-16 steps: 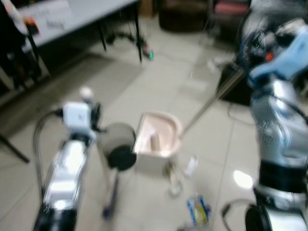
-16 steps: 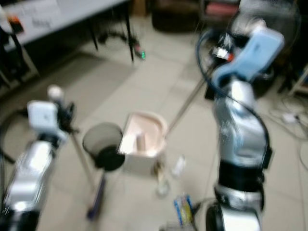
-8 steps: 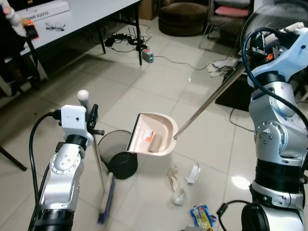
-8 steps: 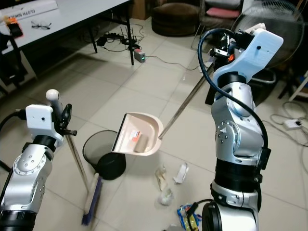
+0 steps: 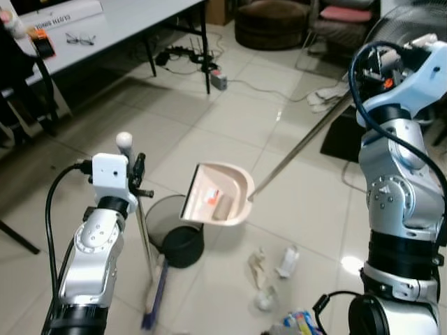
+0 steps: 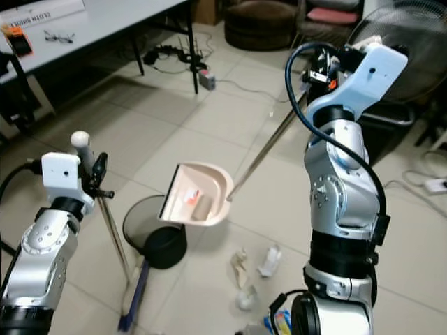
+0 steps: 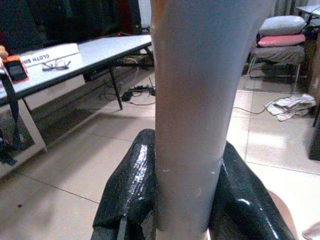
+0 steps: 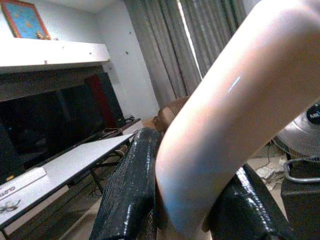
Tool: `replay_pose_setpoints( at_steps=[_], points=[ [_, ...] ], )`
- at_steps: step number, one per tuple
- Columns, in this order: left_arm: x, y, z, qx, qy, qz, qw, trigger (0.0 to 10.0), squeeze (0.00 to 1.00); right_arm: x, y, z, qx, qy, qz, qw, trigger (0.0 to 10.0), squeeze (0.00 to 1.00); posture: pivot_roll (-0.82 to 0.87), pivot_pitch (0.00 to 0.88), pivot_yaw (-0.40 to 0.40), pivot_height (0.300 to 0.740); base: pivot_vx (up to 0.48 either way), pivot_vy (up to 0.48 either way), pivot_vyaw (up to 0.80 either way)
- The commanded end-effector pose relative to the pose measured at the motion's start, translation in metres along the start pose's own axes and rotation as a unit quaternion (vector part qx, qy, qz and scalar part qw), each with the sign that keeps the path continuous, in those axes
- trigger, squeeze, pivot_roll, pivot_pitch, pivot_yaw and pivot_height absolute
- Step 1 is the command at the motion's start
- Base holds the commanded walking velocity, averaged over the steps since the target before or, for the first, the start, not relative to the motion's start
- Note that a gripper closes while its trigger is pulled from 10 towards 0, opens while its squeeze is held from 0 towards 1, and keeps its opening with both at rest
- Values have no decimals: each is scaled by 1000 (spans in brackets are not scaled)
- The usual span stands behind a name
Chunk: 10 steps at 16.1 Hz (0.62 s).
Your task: Sweep floor
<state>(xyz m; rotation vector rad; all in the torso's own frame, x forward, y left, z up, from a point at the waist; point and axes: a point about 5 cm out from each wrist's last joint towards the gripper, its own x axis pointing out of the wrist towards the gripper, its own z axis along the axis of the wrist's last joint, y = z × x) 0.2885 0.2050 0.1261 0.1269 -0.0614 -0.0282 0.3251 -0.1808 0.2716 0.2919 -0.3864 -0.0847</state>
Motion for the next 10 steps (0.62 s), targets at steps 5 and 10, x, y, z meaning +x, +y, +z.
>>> replay_pose_setpoints(
  at_steps=[5, 10],
  points=[
    [4, -5, 10, 3, -23, -15, 1000, 10000, 0, 0, -4, 13, 1, -34, -8, 999, 10000, 0, -78, 42, 32, 740, 409, 0, 754],
    [2, -6, 7, -1, -18, -22, 1000, 10000, 0, -1, -11, 14, 2, -39, -22, 999, 10000, 0, -78, 37, 36, 740, 157, 0, 0]
  ],
)
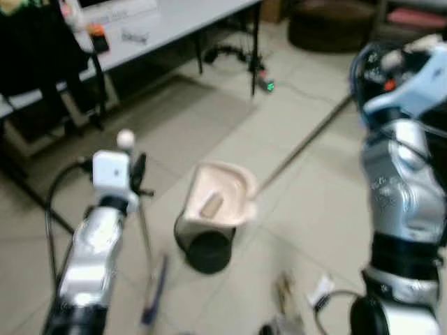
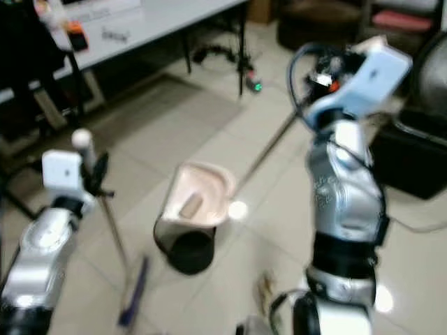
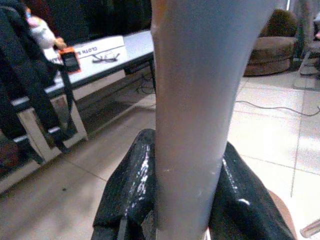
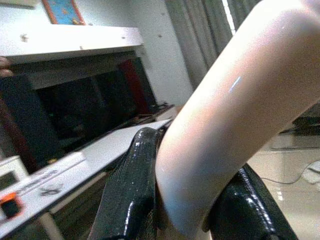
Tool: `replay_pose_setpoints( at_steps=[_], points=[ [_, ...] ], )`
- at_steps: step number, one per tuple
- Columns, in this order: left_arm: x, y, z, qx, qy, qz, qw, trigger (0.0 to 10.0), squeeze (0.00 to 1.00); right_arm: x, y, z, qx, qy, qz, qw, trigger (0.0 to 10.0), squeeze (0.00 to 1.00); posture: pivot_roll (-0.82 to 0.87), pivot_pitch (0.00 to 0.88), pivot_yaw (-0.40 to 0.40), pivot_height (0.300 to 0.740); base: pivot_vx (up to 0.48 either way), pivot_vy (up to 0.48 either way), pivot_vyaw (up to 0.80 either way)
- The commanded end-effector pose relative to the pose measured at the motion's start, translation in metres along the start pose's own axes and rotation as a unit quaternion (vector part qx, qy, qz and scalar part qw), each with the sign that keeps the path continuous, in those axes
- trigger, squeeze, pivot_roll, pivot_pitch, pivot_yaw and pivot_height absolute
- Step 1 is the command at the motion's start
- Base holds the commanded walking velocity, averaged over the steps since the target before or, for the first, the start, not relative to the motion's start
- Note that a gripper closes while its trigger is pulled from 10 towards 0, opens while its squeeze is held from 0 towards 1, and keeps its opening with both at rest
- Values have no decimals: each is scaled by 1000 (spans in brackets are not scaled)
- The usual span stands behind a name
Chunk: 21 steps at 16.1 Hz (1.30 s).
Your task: Sweep floor
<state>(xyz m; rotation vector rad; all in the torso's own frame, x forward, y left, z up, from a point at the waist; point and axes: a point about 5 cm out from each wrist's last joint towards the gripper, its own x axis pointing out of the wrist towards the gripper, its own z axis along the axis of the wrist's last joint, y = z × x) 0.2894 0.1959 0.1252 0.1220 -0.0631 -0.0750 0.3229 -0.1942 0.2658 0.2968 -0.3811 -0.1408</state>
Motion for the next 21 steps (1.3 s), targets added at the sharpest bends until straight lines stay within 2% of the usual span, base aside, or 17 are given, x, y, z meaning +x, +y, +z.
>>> replay_pose_setpoints(
  at_steps=[1, 9, 11, 13, 16, 19, 21],
  points=[
    [1, 5, 7, 3, -15, 4, 1000, 10000, 0, 1, 4, 15, 6, -38, 4, 999, 10000, 0, -76, 36, 38, 740, 0, 0, 0],
    [1, 9, 4, 10, -3, 13, 1000, 10000, 0, 6, 5, 7, 1, -39, 7, 999, 10000, 0, -62, 37, 40, 740, 0, 0, 0],
    [2, 8, 4, 10, -2, 11, 1000, 10000, 0, 7, 14, 4, -26, -54, 36, 998, 10000, 0, -62, 38, 42, 740, 0, 0, 0],
    [2, 7, 4, 10, 0, 8, 1000, 10000, 0, 3, 30, -6, -22, -64, 90, 994, 10000, 0, -63, 38, 46, 740, 0, 0, 0],
    [3, 6, 4, 10, 0, 8, 1000, 10000, 0, -2, 46, -19, -45, -72, 142, 986, 10000, 0, -57, 38, 44, 740, 0, 0, 0],
    [2, 6, 4, 11, 0, 9, 1000, 10000, 0, -12, 69, -37, -75, -99, 207, 970, 10000, 0, -50, 41, 44, 740, 0, 0, 0],
    [1, 5, 5, 12, -1, 9, 1000, 10000, 0, -14, 75, -43, -87, -108, 224, 965, 10000, 0, -44, 44, 41, 740, 0, 0, 0]
  ],
)
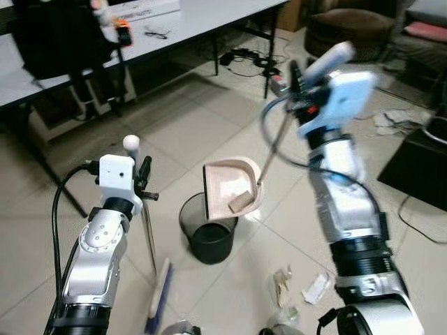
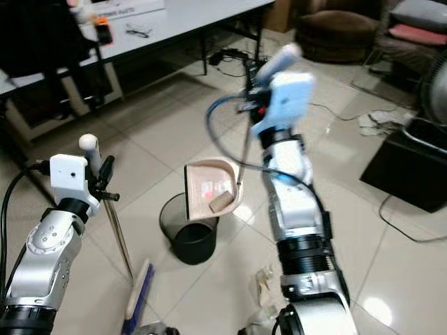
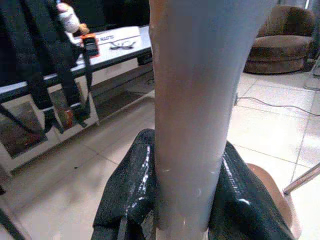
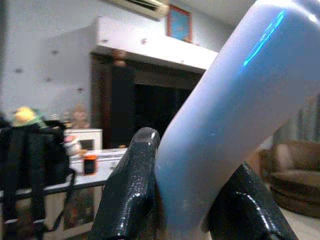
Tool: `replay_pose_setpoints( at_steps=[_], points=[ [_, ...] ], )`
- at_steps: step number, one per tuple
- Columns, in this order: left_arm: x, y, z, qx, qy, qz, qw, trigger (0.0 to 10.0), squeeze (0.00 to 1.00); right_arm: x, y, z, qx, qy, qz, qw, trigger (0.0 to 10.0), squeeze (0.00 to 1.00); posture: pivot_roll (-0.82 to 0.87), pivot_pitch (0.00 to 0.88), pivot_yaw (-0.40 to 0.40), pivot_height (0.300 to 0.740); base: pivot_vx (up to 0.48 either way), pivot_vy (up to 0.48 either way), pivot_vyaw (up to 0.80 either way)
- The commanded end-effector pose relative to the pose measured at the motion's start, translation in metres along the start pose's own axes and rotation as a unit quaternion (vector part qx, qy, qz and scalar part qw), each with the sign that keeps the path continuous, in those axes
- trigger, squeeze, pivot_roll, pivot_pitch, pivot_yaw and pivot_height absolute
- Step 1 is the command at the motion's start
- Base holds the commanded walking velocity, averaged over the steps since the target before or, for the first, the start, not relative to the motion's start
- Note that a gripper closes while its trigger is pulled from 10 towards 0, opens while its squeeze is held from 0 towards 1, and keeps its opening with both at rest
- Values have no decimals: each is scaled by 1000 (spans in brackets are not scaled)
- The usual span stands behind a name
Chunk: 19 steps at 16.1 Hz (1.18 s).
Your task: Sweep floor
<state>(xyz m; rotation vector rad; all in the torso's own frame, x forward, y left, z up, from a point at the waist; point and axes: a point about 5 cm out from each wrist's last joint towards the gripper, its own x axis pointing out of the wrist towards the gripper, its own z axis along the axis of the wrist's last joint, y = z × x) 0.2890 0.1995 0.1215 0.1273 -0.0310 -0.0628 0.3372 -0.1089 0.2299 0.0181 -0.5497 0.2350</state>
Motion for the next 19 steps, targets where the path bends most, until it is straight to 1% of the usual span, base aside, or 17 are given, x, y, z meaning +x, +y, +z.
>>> replay_pose_setpoints(
  at_steps=[1, 2, 4, 5, 7, 8, 10, 11, 12, 13, 15, 16, 17, 18, 19],
  points=[
    [1, 2, 9, 11, -19, 5, 1000, 10000, 0, 7, 4, 13, -14, -53, 11, 998, 10000, 0, -33, 48, 36, 740, 0, 0, 0],
    [0, 3, 9, 12, -19, 6, 1000, 10000, 0, 8, 10, 11, -17, -59, 24, 998, 10000, 0, -31, 51, 36, 740, 0, 0, 0],
    [-2, 4, 8, 14, -18, 7, 1000, 10000, 0, 8, 34, 1, -21, -57, 94, 994, 10000, 0, -30, 52, 37, 740, 0, 0, 0],
    [-1, 4, 8, 14, -17, 7, 1000, 10000, 0, 6, 46, -1, -48, -62, 132, 988, 10000, 0, -30, 51, 37, 740, 0, 0, 0],
    [-1, 3, 8, 14, -16, 8, 1000, 10000, 0, 2, 58, -2, -72, -72, 168, 980, 10000, 0, -33, 52, 34, 740, 0, 0, 0],
    [-2, 2, 7, 13, -15, 7, 1000, 10000, 0, -2, 65, -4, -76, -78, 188, 976, 10000, 0, -37, 52, 33, 740, 0, 0, 0],
    [-1, -1, 6, 14, -16, 4, 1000, 10000, 0, -12, 81, -7, -100, -94, 243, 960, 10000, 0, -38, 53, 32, 740, 0, 0, 0],
    [-1, -1, 6, 14, -16, 4, 1000, 10000, 0, -15, 84, -8, -102, -98, 252, 957, 10000, 0, -38, 54, 32, 740, 0, 0, 0],
    [-1, -2, 7, 16, -16, 2, 1000, 10000, 0, -22, 93, -10, -88, -101, 281, 950, 10000, 0, -39, 54, 33, 740, 0, 0, 0],
    [-1, -2, 6, 16, -16, 2, 1000, 10000, 0, -27, 100, -11, -88, -101, 300, 944, 10000, 0, -40, 53, 35, 740, 0, 0, 0],
    [0, -3, 7, 18, -16, -1, 1000, 10000, 0, -30, 105, -13, -102, -105, 318, 937, 10000, 0, -39, 52, 36, 740, 0, 0, 0],
    [1, -4, 6, 19, -15, -3, 1000, 10000, 0, -30, 105, -13, -120, -109, 322, 933, 10000, 0, -40, 49, 36, 740, 0, 0, 0],
    [1, -5, 5, 21, -10, -8, 1000, 10000, 0, -26, 99, -12, -156, -116, 321, 927, 10000, 0, -41, 47, 37, 740, 0, 0, 0],
    [0, -6, 3, 18, -2, -15, 1000, 10000, 0, -22, 92, -9, -177, -121, 308, 927, 10000, 0, -44, 45, 37, 740, 0, 0, 0],
    [-1, -11, -4, 13, 24, -38, 999, 10000, 0, -10, 75, 3, -171, -132, 258, 942, 10000, 0, -46, 42, 37, 740, 0, 0, 0]
  ],
)
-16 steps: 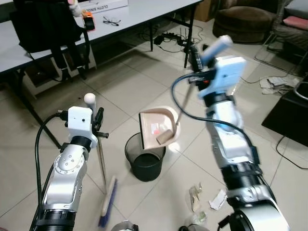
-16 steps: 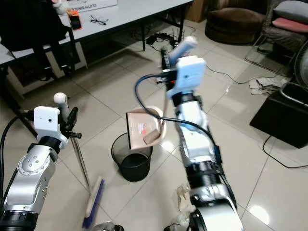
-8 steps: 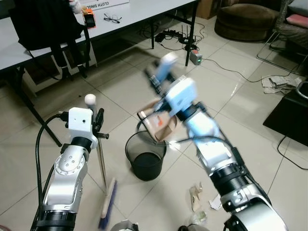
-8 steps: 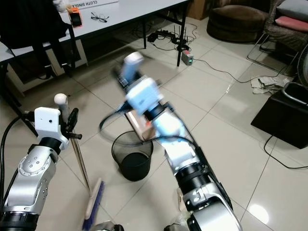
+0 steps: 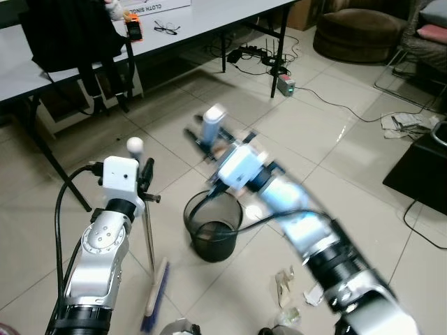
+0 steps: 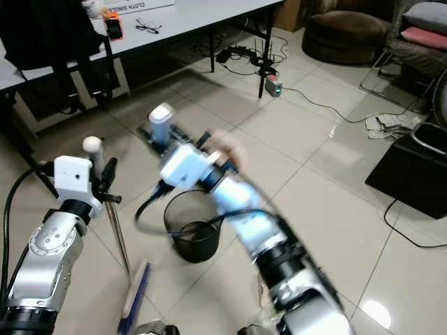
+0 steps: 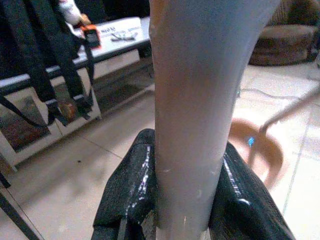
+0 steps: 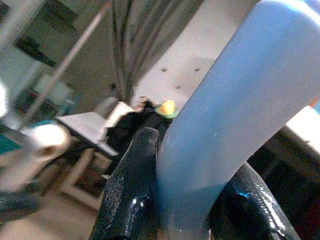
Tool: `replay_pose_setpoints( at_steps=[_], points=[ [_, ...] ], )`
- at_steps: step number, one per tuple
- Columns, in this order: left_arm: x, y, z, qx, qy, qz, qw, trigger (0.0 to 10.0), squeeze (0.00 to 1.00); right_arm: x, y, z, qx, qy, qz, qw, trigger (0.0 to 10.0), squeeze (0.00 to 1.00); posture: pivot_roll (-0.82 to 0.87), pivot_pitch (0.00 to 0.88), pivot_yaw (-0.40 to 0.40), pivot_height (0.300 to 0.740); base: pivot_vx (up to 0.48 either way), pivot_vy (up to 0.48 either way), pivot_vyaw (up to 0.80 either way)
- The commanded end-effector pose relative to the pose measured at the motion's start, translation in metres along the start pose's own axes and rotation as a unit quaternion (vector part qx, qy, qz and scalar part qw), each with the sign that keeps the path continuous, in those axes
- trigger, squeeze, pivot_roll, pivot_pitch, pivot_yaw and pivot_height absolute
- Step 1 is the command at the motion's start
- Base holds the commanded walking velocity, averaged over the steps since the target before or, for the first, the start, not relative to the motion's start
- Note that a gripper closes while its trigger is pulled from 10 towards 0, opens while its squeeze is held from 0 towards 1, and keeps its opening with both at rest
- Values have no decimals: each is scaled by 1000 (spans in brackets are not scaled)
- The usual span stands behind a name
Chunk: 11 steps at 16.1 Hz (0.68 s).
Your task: Sweep floor
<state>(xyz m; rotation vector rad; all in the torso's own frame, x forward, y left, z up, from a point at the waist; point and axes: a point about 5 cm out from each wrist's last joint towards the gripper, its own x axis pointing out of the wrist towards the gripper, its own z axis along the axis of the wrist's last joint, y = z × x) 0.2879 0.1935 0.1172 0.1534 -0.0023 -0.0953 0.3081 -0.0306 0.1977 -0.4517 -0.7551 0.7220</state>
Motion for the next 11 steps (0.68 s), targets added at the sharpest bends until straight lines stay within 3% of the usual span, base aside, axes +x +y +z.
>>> replay_pose_setpoints(
  at_steps=[1, 2, 3, 4, 5, 6, 8, 10, 11],
  points=[
    [0, -4, 0, 1, 10, -21, 1000, 10000, 0, 8, -22, 15, -25, -35, -38, 998, 10000, 0, -46, 42, 37, 740, 0, 0, 0],
    [-2, -15, -10, 7, 41, -66, 997, 10000, 0, 5, -65, 27, 1, -52, -131, 990, 10000, 0, -58, 39, 41, 740, 0, 0, 0],
    [-4, -21, -15, 16, 54, -93, 994, 10000, 0, -1, -89, 32, 3, -51, -185, 981, 10000, 0, -60, 38, 41, 740, 0, 0, 0],
    [-7, -27, -21, 23, 66, -120, 990, 10000, 0, -16, -118, 28, -12, -9, -260, 966, 10000, 0, -72, 32, 39, 740, 0, 0, 0],
    [-9, -29, -24, 26, 72, -129, 989, 10000, 0, -28, -131, 23, -23, 27, -296, 955, 10000, 0, -75, 31, 39, 740, 0, 0, 0],
    [-12, -31, -30, 21, 84, -148, 985, 10000, 0, -54, -147, 8, -33, 109, -344, 932, 10000, 0, -90, 26, 42, 740, 0, 0, 0],
    [-17, -29, -36, 19, 92, -151, 984, 10000, 0, -98, -141, -12, -49, 226, -357, 905, 10000, 0, -101, 23, 39, 740, 0, 0, 0],
    [-16, -29, -35, 11, 89, -146, 985, 10000, 0, -119, -132, -21, -32, 279, -372, 885, 10000, 0, -97, 22, 38, 740, 0, 0, -413],
    [-16, -30, -33, 12, 85, -146, 985, 10000, 0, -134, -120, -27, 4, 312, -398, 863, 10000, 0, -100, 20, 41, 740, 0, 0, -800]
  ],
)
